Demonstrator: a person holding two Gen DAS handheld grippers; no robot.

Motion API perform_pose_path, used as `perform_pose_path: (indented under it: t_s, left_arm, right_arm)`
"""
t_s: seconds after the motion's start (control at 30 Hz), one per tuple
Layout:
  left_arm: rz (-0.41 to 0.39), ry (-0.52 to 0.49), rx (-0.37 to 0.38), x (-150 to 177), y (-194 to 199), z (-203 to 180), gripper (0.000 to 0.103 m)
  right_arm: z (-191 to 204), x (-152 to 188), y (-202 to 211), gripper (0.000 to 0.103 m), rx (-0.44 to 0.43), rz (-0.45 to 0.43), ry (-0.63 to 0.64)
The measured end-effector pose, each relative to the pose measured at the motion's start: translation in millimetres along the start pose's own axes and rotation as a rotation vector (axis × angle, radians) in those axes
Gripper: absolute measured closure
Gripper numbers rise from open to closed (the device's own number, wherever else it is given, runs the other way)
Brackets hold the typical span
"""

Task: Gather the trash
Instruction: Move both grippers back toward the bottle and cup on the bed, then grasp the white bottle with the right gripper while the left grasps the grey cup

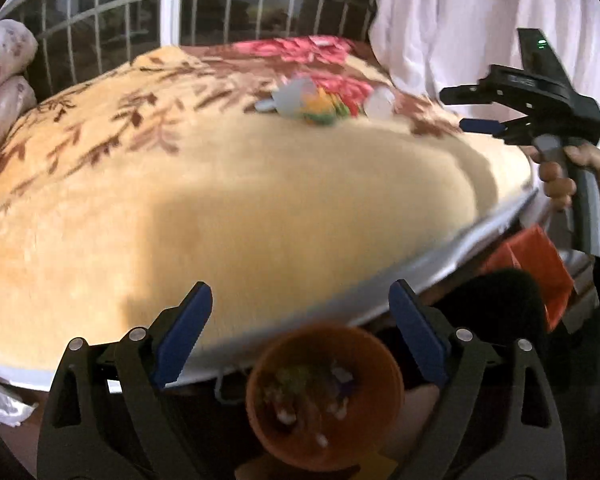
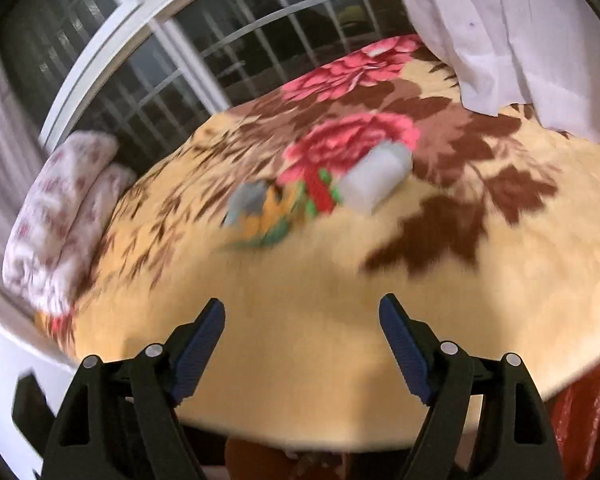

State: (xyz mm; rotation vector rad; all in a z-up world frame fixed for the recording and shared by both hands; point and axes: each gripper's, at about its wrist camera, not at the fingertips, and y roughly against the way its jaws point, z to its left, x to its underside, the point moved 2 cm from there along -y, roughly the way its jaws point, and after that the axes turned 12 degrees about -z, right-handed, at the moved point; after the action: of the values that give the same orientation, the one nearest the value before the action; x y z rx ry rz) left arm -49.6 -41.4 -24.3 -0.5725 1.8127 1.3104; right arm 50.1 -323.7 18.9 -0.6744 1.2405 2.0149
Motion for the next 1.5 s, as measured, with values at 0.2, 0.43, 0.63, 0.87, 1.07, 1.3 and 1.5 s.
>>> perform_pose_path:
  t_s: [0.2,0.43,0.63,0.87,1.07,1.3,1.5]
  left_arm:
    - [-0.009,0.040,0.002,-7.8,-9.1,4.4,0.015]
    - [0.001,0.006,-0.016,-2.8,-14.8,7.6,0.015]
    - [-0.010,-0.014,-0.019,-0.9,-17.9,4.5,0.013]
    - [-0.006,-0.010,-0.025,-4.3,-19.4,3.1,0.013]
    - [-0.003,0.028,0.010,-33.6,-29.2,6.0,0.013]
    - [0.005,0.034,0.037,-108.6,-93.8,6.1,0.013]
    - [0.075,0.010,-0.039,-155.1,-171.7,7.3,0.013]
  right_arm:
    - [-30.1,-45.0,-65.0,0.025,0.066,0.027,-0.164]
    - [-63.1,-73.2,-125.2,0.026,0.192,0.063,-0.288]
    - [-74.4,-73.4,-178.4,0.044,0.275,0.188,-0.336]
    - [-61.1,-63.3,-178.7,0.052,0.337,0.129,-0.204]
    - [-29.6,-53.6,-107.8,0.052,0.211,-0.080,-0.073]
    - [4.3,-18.4,-11.3,0.052,0.069,-0.229,0.020]
    - [-8.1,20.7,35.1,0.052,0.050,-0.292,0.015]
